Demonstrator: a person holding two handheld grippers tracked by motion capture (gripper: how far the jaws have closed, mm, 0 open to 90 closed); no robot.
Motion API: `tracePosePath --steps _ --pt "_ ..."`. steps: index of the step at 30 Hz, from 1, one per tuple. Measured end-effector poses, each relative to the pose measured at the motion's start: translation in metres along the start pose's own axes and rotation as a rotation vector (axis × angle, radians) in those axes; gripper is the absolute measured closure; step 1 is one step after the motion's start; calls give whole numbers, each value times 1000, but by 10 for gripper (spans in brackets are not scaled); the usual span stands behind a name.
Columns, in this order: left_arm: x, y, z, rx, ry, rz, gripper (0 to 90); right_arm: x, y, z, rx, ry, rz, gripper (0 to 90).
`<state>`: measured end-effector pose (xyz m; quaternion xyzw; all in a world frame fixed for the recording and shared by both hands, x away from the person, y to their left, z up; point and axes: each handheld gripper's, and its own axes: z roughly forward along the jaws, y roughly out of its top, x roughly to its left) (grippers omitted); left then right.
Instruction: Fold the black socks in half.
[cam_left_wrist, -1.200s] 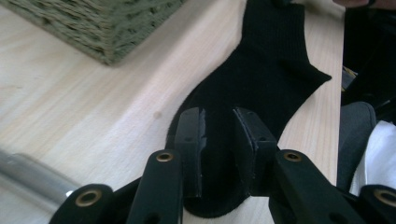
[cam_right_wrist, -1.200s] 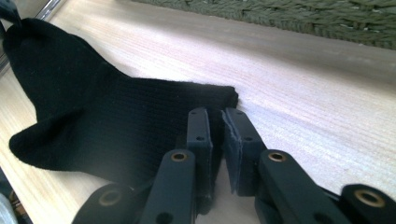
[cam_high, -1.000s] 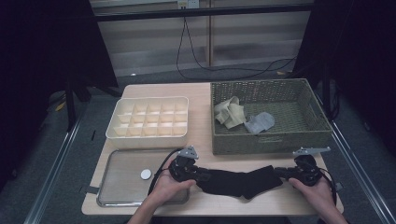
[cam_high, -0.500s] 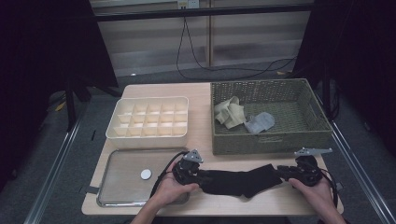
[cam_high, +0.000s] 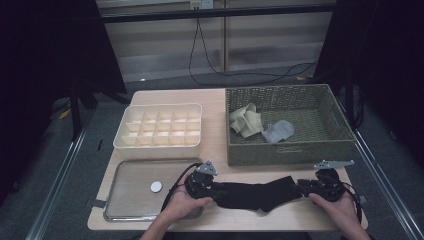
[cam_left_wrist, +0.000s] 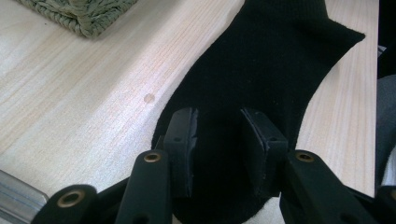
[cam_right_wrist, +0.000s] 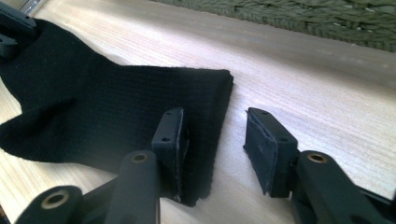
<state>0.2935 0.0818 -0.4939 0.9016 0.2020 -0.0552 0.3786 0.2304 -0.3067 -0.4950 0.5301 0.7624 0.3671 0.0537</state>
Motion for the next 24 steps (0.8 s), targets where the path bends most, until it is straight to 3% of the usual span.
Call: tracePosePath --steps 2,3,4,6,12,21,23,24 --pt "0 0 1 -16 -4 -8 649 1 0 2 -1 5 -34 619" --pt "0 0 -1 10 -3 -1 644 2 0 2 5 6 -33 631" --pt "0 0 1 -9 -2 -6 642 1 1 2 5 11 -29 652" --pt "-1 0 -1 11 3 8 630 1 1 4 11 27 -30 694" --pt "-1 0 0 5 -2 17 628 4 3 6 23 24 -39 761" --pt "-3 1 0 14 9 17 628 4 4 6 22 38 -4 821" --pt "-2 1 0 10 9 21 628 3 4 5 17 50 13 827" --pt "-2 -1 2 -14 3 16 627 3 5 5 16 52 15 828"
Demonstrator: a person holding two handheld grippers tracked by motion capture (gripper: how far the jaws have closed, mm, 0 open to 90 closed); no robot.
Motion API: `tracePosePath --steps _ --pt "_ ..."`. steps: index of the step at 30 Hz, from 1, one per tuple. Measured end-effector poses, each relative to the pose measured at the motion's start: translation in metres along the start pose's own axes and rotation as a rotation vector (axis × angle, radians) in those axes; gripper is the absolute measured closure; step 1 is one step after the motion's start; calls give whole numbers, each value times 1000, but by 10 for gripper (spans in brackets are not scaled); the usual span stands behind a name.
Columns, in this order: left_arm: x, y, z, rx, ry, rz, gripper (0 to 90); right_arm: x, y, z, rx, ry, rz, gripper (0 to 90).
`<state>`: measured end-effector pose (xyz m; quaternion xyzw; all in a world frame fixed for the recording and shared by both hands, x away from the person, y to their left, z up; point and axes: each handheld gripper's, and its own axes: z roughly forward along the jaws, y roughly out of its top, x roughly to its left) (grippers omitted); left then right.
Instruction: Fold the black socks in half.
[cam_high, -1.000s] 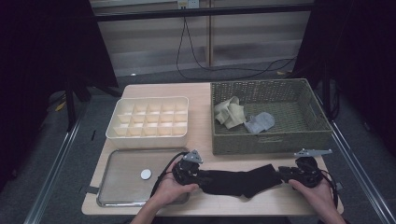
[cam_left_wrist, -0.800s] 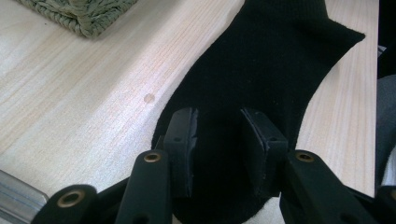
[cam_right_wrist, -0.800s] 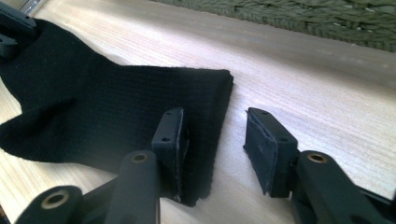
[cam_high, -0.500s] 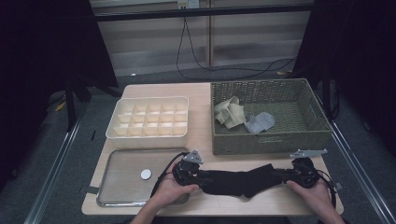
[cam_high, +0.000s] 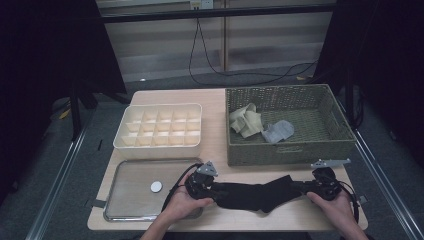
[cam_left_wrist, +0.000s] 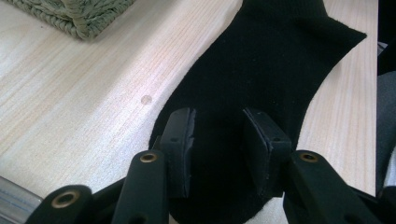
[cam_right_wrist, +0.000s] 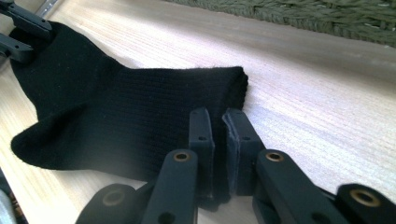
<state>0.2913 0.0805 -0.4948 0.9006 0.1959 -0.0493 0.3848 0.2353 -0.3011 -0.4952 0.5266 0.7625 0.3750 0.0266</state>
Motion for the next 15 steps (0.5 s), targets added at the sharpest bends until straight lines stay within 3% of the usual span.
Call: tracePosePath --steps 1,11,15 --pt "1 0 -1 17 -2 6 627 0 0 0 -5 0 1 828" --pt "-2 -1 -1 -6 -1 5 568 -1 0 -8 -66 46 41 834" --pt "-3 0 -1 12 5 15 564 0 1 -13 -91 54 36 834"
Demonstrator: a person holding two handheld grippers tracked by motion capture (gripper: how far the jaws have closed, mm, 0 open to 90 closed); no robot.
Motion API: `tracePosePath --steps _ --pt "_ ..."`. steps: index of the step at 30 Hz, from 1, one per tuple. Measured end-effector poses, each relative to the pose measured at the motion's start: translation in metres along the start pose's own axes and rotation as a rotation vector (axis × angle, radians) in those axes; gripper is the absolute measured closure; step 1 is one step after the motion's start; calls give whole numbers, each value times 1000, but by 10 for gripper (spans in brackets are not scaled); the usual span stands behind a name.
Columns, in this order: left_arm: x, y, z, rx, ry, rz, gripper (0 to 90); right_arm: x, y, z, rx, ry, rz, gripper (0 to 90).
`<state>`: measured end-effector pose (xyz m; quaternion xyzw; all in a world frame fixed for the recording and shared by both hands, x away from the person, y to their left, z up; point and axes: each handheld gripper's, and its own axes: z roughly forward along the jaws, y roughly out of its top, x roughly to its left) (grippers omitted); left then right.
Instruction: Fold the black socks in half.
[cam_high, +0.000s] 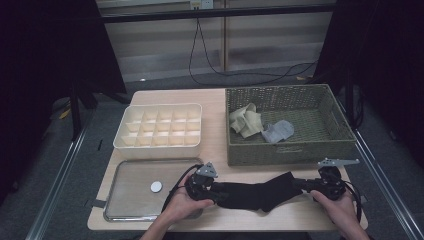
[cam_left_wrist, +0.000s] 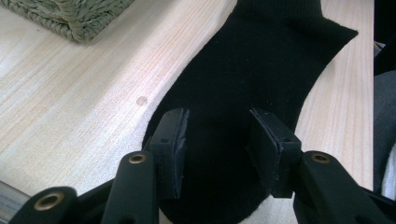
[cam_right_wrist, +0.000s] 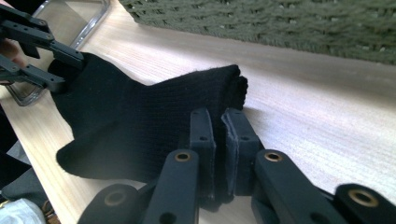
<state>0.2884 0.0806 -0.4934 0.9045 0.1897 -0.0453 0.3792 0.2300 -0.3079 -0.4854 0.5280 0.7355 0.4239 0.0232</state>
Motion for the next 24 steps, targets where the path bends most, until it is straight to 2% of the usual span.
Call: tracePosePath --steps 3,4,5,8,14,16,19,20,23,24 --pt "0 0 0 -3 0 0 563 1 1 -2 -10 9 0 834" --pt "-1 -1 2 -19 -4 -2 563 2 2 -2 -11 11 -1 834" --pt "-1 0 0 3 -1 2 558 2 3 -3 -17 14 2 834" --pt "-2 0 1 1 5 13 549 4 5 -6 -32 26 2 835" --pt "-3 0 2 -5 6 8 534 6 10 -9 -48 35 -6 834" --pt "-3 1 1 12 11 27 534 7 11 -10 -53 38 -5 834" --pt "-6 2 3 7 24 34 535 9 13 -12 -58 41 -10 834" --pt "-7 3 3 24 34 46 534 10 13 -13 -64 43 -11 834" --pt "-9 3 4 22 33 45 522 12 15 -15 -68 52 -14 834" --pt "-8 2 6 -1 12 34 518 15 18 -16 -74 61 -19 835"
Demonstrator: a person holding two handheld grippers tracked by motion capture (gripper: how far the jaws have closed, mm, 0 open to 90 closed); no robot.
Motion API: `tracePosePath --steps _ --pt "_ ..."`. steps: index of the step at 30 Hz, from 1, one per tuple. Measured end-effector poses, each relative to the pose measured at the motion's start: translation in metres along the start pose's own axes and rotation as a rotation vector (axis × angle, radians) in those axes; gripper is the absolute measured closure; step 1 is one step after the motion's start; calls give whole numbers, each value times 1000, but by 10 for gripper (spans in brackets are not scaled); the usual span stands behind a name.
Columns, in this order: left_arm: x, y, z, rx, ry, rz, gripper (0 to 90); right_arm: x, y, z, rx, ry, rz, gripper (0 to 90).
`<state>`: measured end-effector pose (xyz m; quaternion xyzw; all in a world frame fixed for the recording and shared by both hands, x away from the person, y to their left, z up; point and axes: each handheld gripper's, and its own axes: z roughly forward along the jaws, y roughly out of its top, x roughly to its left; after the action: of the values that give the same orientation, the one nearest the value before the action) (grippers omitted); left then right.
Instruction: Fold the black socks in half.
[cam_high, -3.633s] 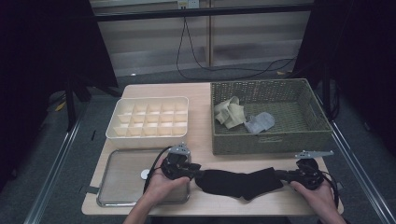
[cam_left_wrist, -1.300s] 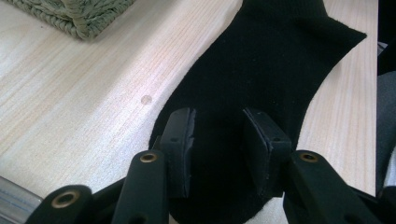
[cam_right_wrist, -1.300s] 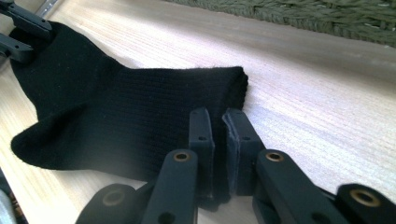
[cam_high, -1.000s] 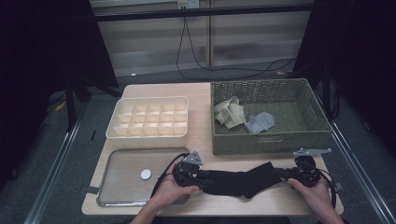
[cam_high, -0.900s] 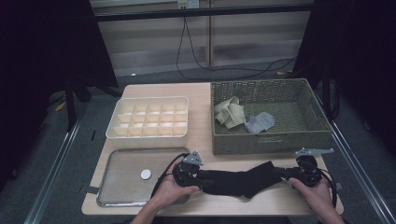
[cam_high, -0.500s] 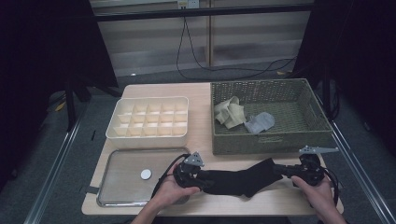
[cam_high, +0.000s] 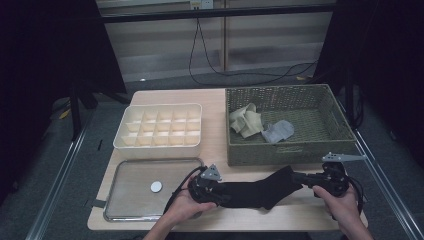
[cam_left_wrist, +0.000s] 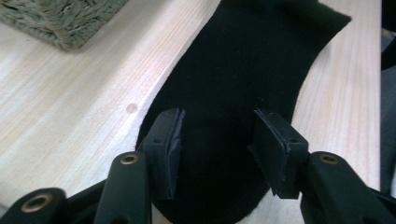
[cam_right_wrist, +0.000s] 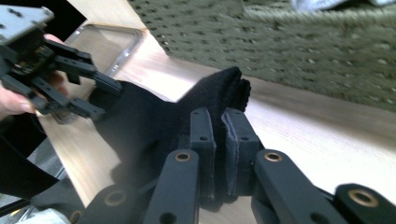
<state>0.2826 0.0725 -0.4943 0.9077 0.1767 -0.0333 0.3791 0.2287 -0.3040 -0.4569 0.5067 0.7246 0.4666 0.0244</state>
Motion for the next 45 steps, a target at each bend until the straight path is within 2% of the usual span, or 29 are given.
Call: tracePosePath --steps 2,4,5,6,7,12,13,18,19,22,24,30,33,36,39,40,41,43,45 --pt "0 -1 1 -18 -8 -14 518 3 3 0 -10 9 -7 835" --pt "-1 -1 1 -20 -1 1 518 7 7 0 -15 17 -15 835" --pt "-2 -1 1 -4 4 17 518 9 8 1 -19 23 -17 835" --pt "-3 -1 1 -3 16 19 514 10 10 2 -24 30 -18 835" --pt "-2 -1 1 -6 3 19 507 11 11 3 -25 35 -17 835" --pt "-3 0 1 7 10 21 495 18 17 8 -35 64 -24 835" --pt "-2 -1 2 -10 -1 22 494 20 18 9 -34 69 -29 835" --pt "-4 0 2 -2 11 16 489 26 23 10 -54 107 -23 835" --pt "-4 0 3 -14 9 16 490 27 24 11 -60 118 -25 835" --pt "-5 0 3 1 17 28 489 31 26 14 -65 142 -23 835" --pt "-6 1 5 -19 17 25 489 34 27 17 -63 155 -24 835" --pt "-5 2 5 -4 15 37 482 44 33 29 -48 177 -34 834" --pt "-7 2 6 -14 15 23 471 50 34 38 -30 191 -46 835" --pt "-5 3 6 -3 -9 7 457 54 35 47 -14 202 -55 835" --pt "-6 3 7 -21 -8 10 457 58 35 56 3 213 -62 834" --pt "-7 3 7 -10 -1 18 457 60 35 59 10 214 -61 835" --pt "-8 3 8 -23 -3 9 457 61 34 62 17 216 -67 834" --pt "-6 4 7 -5 -12 17 455 63 33 69 34 223 -68 834" --pt "-7 4 8 -9 -11 15 455 66 33 75 50 224 -79 834"
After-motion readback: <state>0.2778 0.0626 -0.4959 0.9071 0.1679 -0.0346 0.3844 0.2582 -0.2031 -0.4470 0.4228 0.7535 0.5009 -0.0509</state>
